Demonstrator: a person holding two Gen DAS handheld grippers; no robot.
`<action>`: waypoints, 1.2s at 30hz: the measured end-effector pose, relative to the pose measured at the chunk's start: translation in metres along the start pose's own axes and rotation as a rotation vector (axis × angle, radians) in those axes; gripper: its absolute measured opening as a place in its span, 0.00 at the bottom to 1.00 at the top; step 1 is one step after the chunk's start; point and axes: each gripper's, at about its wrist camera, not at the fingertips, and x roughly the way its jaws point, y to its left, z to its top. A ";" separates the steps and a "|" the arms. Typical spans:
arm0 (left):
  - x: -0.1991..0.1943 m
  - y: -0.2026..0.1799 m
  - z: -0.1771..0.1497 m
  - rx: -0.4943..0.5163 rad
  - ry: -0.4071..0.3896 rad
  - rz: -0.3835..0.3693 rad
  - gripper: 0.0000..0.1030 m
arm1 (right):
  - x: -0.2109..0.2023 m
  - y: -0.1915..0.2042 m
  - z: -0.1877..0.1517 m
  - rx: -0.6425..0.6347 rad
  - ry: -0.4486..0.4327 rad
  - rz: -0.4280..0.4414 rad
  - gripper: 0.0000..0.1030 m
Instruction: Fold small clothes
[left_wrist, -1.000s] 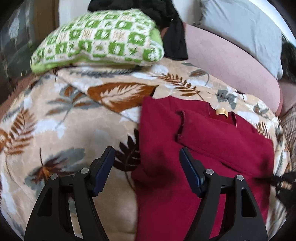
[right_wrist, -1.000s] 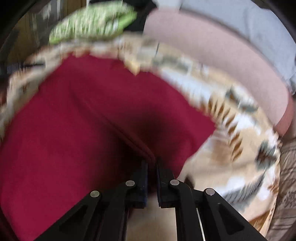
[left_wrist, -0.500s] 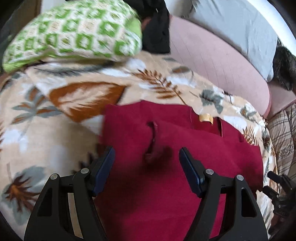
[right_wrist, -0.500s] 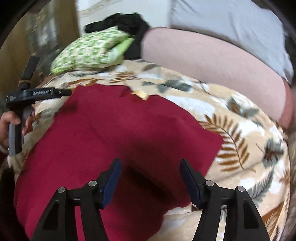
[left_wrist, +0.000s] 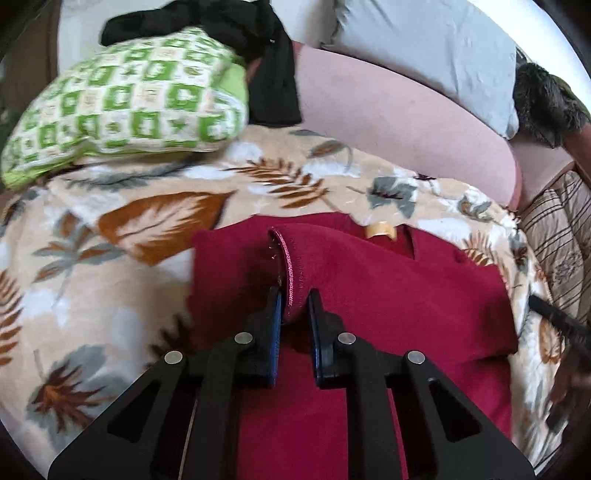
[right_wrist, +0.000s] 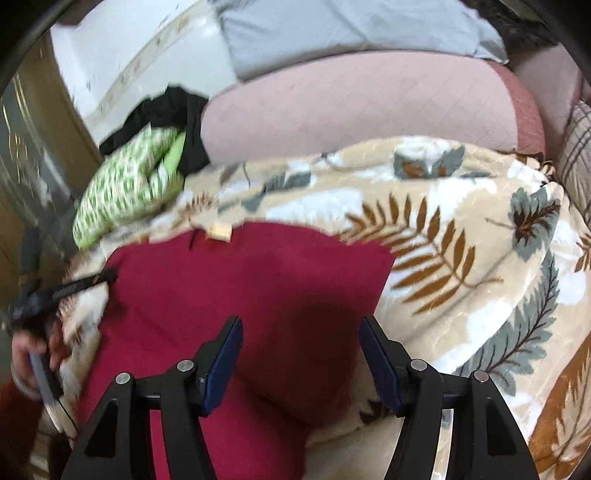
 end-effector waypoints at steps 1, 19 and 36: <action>0.000 0.005 -0.004 -0.014 0.008 0.007 0.12 | 0.002 0.001 0.004 0.007 -0.005 0.002 0.61; 0.038 0.010 -0.034 0.000 0.081 0.133 0.16 | 0.040 0.039 -0.011 -0.151 0.156 -0.178 0.48; -0.007 0.005 -0.048 0.043 0.091 0.153 0.27 | 0.011 0.023 -0.054 0.011 0.191 -0.153 0.56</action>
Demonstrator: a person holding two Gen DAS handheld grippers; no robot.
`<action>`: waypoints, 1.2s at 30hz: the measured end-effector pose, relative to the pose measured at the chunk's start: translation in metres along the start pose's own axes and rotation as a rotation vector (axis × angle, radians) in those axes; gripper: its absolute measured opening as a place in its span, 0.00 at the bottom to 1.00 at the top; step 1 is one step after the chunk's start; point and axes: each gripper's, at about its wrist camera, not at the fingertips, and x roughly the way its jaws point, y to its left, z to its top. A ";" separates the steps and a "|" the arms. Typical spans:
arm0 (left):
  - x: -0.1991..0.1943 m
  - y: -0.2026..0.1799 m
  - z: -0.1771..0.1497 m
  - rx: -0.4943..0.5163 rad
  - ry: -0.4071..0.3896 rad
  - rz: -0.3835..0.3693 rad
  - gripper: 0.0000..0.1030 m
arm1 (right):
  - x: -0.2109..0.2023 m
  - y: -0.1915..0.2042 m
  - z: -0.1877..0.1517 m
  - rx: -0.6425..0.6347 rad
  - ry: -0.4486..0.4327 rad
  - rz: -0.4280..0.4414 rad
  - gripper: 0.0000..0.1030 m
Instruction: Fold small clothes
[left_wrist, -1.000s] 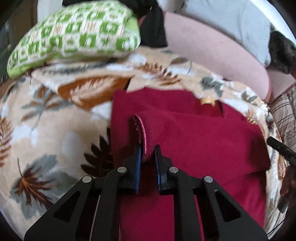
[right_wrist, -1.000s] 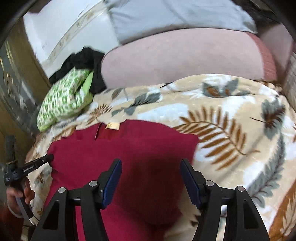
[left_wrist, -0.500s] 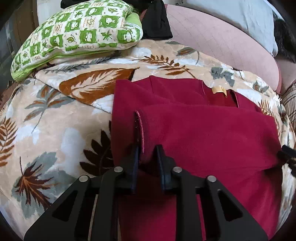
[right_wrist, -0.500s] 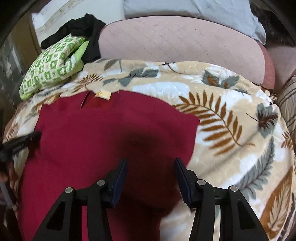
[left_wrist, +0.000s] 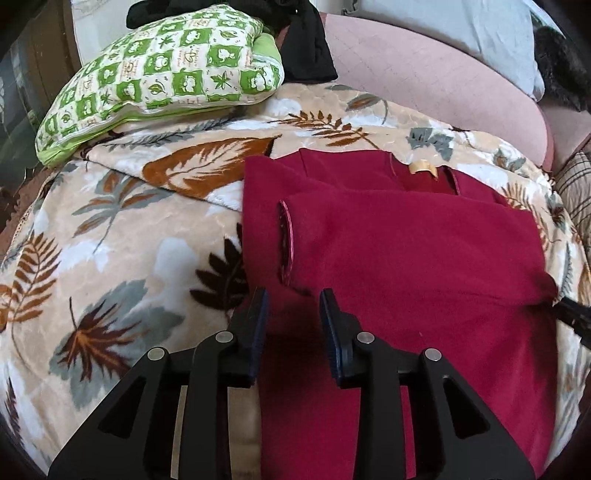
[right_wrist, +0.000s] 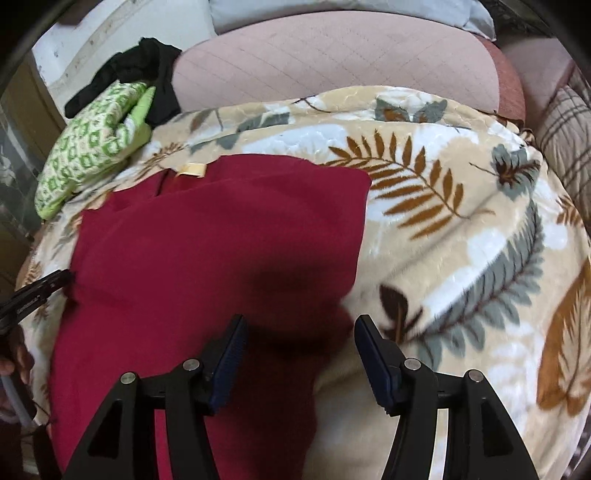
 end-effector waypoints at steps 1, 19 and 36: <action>-0.004 0.000 -0.003 -0.001 -0.001 -0.001 0.33 | -0.003 0.001 -0.006 0.003 0.007 0.007 0.57; -0.055 0.004 -0.060 -0.010 0.005 -0.010 0.46 | -0.027 0.025 -0.076 -0.010 0.075 0.034 0.57; -0.064 0.001 -0.107 -0.012 0.067 -0.033 0.46 | -0.038 0.029 -0.109 -0.031 0.121 0.027 0.60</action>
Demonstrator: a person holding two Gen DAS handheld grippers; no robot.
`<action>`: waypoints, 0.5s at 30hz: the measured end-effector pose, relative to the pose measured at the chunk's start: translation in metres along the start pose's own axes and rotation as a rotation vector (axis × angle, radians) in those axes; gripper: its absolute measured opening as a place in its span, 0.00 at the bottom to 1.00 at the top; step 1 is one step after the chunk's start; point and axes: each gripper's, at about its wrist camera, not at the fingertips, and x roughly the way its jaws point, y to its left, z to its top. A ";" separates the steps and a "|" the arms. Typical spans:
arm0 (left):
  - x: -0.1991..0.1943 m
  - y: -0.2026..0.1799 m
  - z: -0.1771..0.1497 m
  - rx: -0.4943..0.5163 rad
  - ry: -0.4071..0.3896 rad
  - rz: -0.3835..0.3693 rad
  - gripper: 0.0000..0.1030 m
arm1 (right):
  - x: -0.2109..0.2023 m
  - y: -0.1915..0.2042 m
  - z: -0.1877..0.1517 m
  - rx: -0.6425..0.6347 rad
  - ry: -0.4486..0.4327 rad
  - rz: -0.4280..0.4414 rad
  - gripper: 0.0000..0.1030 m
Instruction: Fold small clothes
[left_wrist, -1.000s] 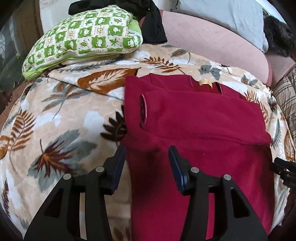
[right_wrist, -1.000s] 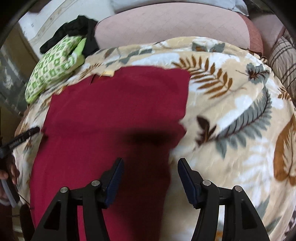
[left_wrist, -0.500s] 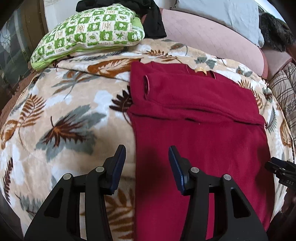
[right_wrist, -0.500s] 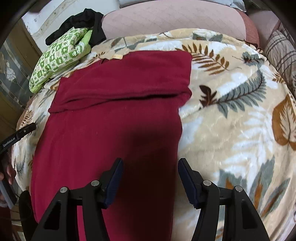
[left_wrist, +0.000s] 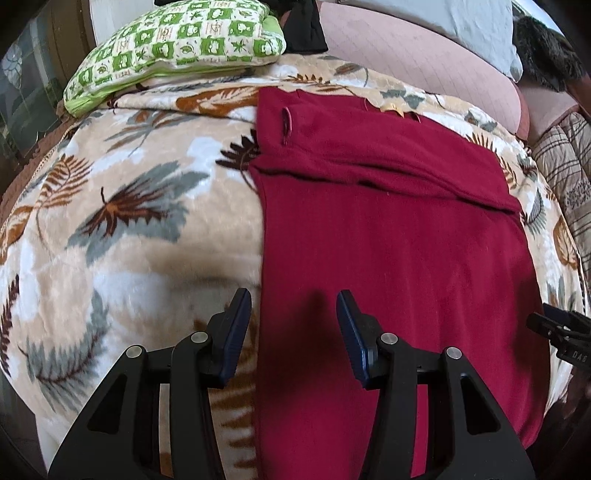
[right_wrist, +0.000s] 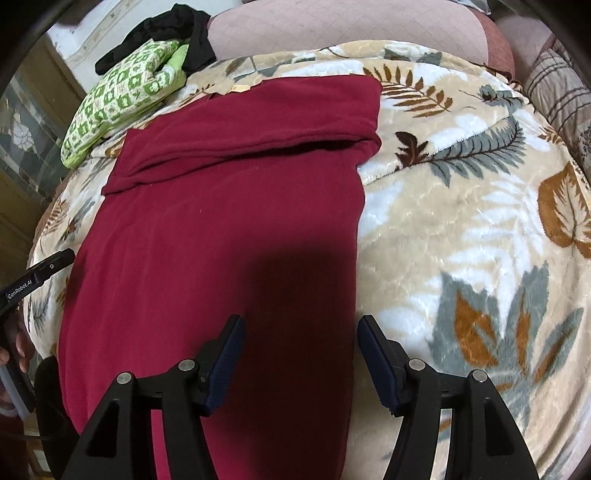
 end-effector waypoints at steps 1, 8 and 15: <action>-0.001 0.000 -0.002 0.002 0.002 0.000 0.46 | -0.001 0.002 -0.001 -0.006 -0.002 -0.002 0.60; -0.012 -0.003 -0.021 -0.001 0.011 -0.020 0.46 | -0.010 0.011 -0.012 -0.014 -0.014 -0.029 0.60; -0.019 -0.004 -0.047 -0.007 0.057 -0.066 0.46 | -0.023 0.015 -0.028 -0.016 -0.028 -0.081 0.60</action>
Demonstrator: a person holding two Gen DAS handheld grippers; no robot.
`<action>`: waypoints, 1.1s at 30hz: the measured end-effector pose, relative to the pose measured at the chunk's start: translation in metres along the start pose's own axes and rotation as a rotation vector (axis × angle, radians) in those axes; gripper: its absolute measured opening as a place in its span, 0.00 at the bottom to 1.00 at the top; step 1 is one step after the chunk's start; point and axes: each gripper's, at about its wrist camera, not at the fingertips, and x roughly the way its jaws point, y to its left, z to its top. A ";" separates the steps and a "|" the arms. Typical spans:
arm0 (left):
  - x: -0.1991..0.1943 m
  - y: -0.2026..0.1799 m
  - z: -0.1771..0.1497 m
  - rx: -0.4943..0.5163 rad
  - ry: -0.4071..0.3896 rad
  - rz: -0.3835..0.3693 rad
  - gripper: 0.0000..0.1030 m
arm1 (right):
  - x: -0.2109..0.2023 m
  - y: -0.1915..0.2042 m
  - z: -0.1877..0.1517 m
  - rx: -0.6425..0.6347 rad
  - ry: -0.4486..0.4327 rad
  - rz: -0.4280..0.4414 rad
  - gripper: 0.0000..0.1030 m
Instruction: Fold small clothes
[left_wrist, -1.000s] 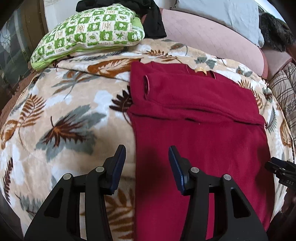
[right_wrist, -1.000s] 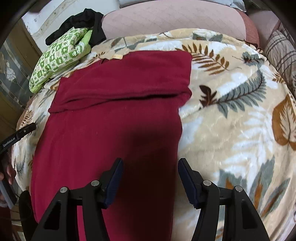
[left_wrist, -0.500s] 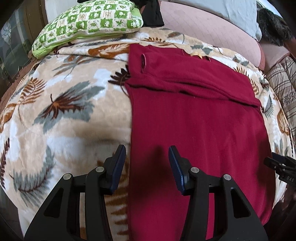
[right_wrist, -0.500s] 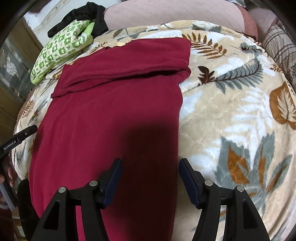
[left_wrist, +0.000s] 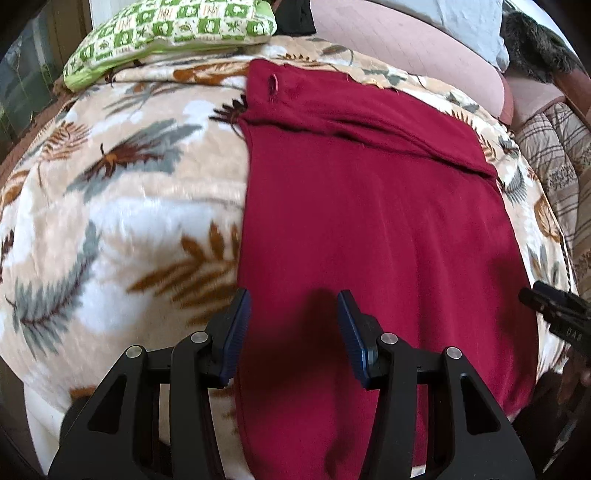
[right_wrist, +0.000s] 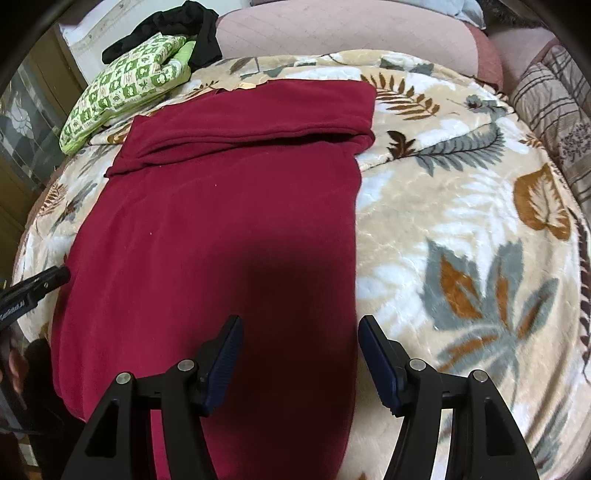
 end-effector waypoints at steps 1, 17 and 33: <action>-0.001 0.000 -0.003 0.000 0.007 -0.005 0.46 | -0.003 0.000 -0.001 0.004 -0.007 -0.003 0.60; -0.014 0.010 -0.022 -0.045 0.037 -0.031 0.46 | -0.030 0.000 -0.019 -0.019 -0.037 -0.080 0.60; -0.012 0.037 -0.039 -0.115 0.128 -0.123 0.46 | -0.026 -0.022 -0.052 0.057 0.122 0.088 0.61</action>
